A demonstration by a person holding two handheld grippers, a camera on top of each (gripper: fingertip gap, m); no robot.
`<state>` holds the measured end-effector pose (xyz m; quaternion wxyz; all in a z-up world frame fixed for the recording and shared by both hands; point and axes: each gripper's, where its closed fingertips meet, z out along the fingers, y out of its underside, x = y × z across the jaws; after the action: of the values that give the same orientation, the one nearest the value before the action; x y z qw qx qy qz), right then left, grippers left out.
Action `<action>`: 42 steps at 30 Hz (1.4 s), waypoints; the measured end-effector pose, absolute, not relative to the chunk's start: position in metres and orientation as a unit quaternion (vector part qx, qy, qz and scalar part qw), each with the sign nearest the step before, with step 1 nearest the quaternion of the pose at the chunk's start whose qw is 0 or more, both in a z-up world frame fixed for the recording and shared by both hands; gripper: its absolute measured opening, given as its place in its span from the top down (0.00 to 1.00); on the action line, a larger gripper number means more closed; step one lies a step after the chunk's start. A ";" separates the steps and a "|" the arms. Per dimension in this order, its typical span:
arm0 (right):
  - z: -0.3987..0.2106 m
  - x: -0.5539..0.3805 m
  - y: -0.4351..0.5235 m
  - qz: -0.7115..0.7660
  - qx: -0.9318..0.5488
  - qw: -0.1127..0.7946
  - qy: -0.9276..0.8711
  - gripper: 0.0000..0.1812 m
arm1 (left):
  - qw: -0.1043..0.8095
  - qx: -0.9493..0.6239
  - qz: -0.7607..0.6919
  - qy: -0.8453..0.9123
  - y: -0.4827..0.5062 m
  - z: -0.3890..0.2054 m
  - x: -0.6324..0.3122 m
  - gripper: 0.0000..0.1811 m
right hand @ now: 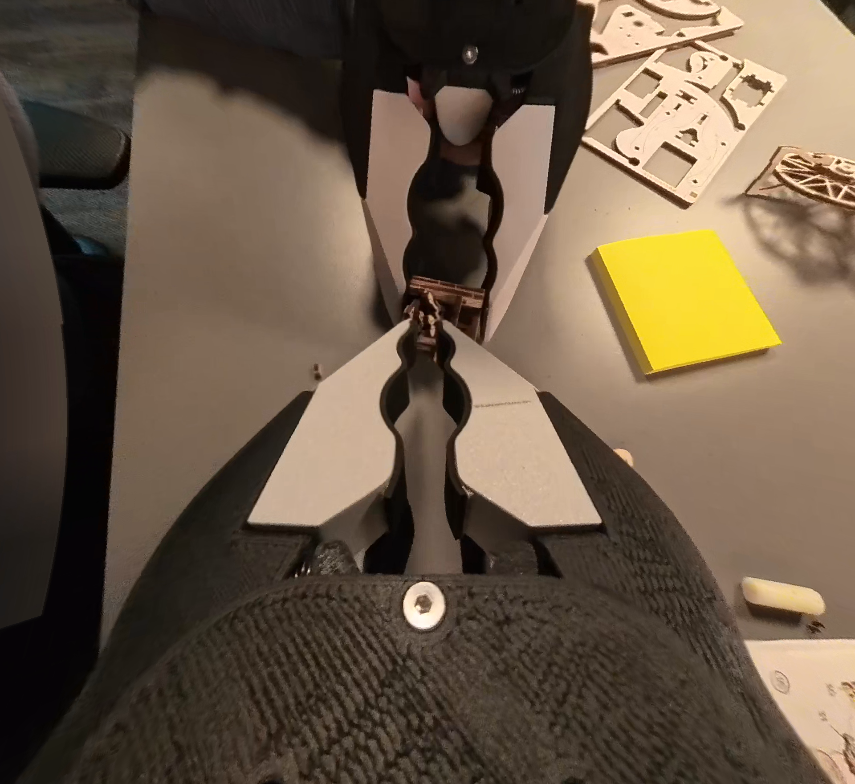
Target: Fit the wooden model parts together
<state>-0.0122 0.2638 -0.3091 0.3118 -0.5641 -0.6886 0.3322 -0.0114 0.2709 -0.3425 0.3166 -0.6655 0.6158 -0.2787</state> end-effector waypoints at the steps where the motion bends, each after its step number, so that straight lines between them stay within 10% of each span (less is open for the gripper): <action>1: -0.311 -0.012 0.265 0.323 -0.563 0.315 -0.693 0.97 | 0.317 -0.665 -0.279 0.616 0.271 -0.343 -0.011 0.78; 42: -0.309 -0.008 0.276 0.310 -0.635 0.288 -0.647 0.94 | 0.312 -0.672 -0.282 0.610 0.271 -0.343 -0.012 0.78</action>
<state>-0.0077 0.2761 -0.3091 0.2877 -0.6348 -0.6466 0.3100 -0.0115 0.2707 -0.3429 0.3123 -0.6716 0.6097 -0.2823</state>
